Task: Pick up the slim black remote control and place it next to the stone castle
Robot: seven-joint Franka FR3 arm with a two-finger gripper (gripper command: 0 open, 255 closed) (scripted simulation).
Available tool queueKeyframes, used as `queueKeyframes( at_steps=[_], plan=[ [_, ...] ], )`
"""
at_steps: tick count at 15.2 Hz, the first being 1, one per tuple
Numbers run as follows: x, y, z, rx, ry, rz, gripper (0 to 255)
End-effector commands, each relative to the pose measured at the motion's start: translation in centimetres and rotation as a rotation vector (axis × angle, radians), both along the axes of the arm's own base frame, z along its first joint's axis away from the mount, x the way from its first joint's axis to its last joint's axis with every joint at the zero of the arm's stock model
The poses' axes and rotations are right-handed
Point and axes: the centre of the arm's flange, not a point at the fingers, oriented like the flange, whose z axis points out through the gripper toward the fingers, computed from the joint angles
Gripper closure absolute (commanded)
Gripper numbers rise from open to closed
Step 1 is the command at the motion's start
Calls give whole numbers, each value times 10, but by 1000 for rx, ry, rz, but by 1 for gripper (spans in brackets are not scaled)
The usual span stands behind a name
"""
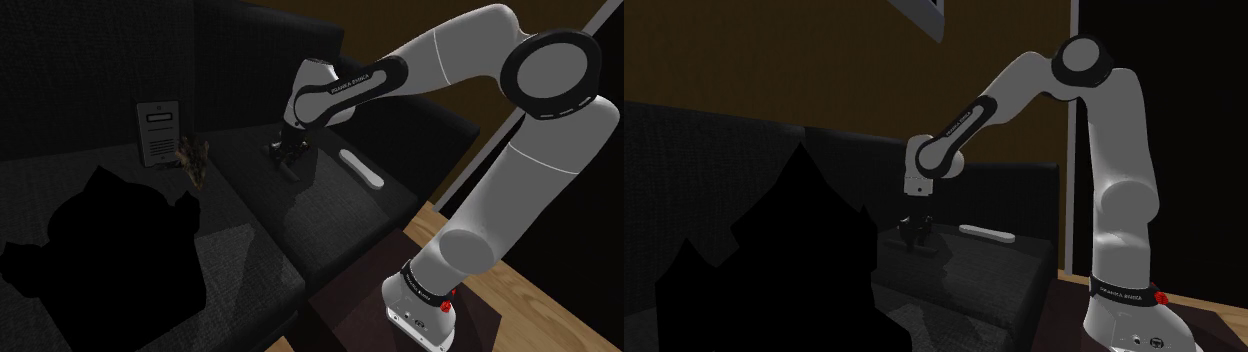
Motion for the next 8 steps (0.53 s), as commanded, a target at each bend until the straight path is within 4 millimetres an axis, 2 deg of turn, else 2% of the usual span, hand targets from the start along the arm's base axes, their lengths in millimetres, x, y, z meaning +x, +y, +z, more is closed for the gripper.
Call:
queueKeyframes(
  at_steps=[1, 8],
  plan=[
    [-1, 3, -2, 1, 4, 4, 255],
    [-1, 2, 30, 1, 3, 4, 255]
  ],
)
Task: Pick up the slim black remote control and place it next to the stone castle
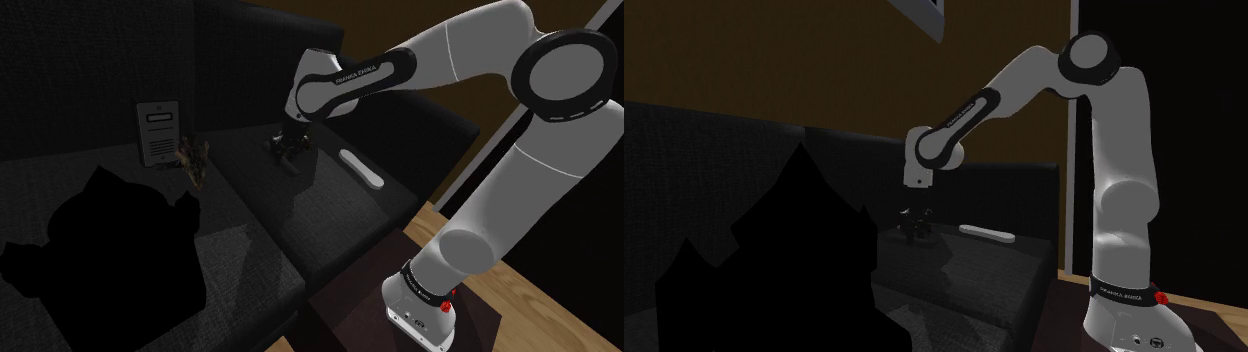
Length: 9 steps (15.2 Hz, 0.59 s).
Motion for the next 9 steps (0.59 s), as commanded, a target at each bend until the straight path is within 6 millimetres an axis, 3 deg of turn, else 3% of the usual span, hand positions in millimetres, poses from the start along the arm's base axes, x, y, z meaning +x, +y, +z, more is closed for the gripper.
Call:
queueKeyframes(
  at_steps=[1, 9],
  plan=[
    [0, -1, 11, 0, 0, 0, 255],
    [0, -1, 53, 0, 0, 0, 255]
  ],
)
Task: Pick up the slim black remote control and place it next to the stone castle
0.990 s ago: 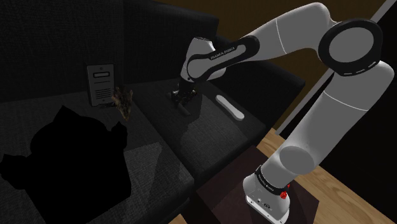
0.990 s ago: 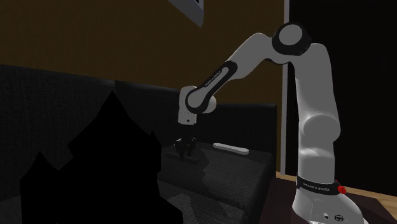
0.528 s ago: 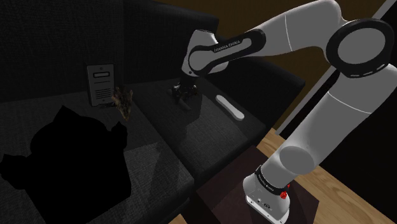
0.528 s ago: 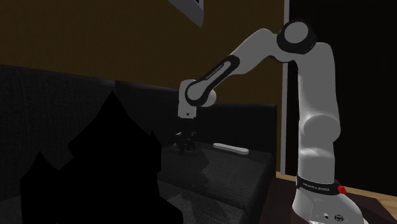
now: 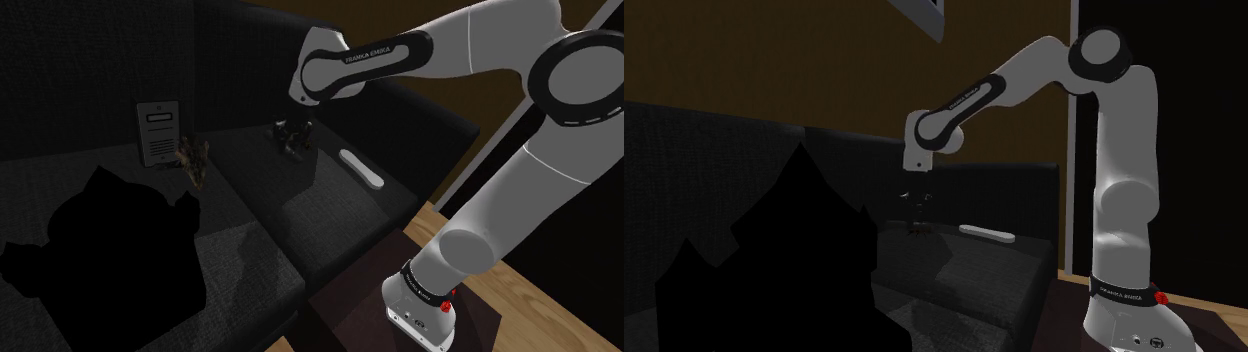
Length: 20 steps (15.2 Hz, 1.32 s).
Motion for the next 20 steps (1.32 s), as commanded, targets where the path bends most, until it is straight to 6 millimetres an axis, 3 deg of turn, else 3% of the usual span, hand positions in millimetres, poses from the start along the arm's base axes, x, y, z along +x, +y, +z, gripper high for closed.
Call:
queueKeyframes(
  at_steps=[1, 20],
  plan=[
    [-1, -1, 10, 0, 0, 0, 255],
    [-1, -1, 110, 0, 0, 0, 255]
  ],
)
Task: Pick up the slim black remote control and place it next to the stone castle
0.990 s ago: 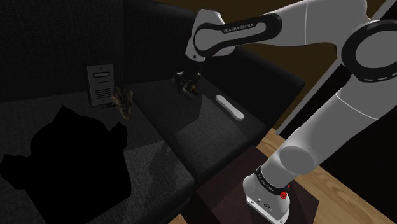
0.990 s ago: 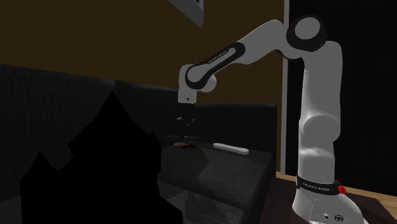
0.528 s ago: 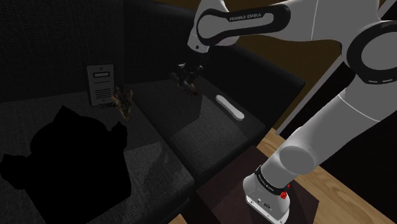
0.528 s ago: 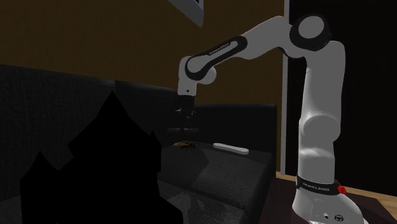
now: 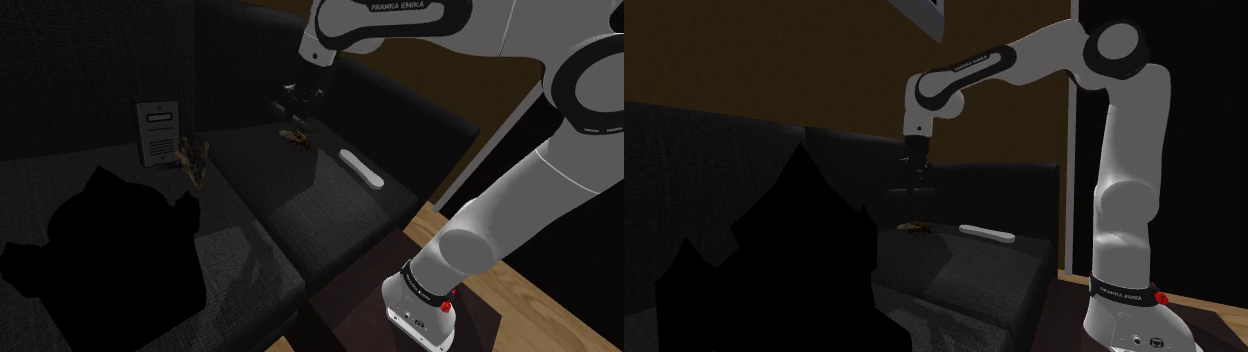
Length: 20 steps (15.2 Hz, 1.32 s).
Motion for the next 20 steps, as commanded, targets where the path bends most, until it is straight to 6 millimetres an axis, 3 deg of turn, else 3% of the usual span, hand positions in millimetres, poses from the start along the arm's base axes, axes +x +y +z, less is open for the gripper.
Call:
queueKeyframes(
  at_steps=[1, 20],
  plan=[
    [0, 0, 11, 0, 0, 0, 255],
    [0, 0, 111, 0, 0, 0, 255]
  ],
)
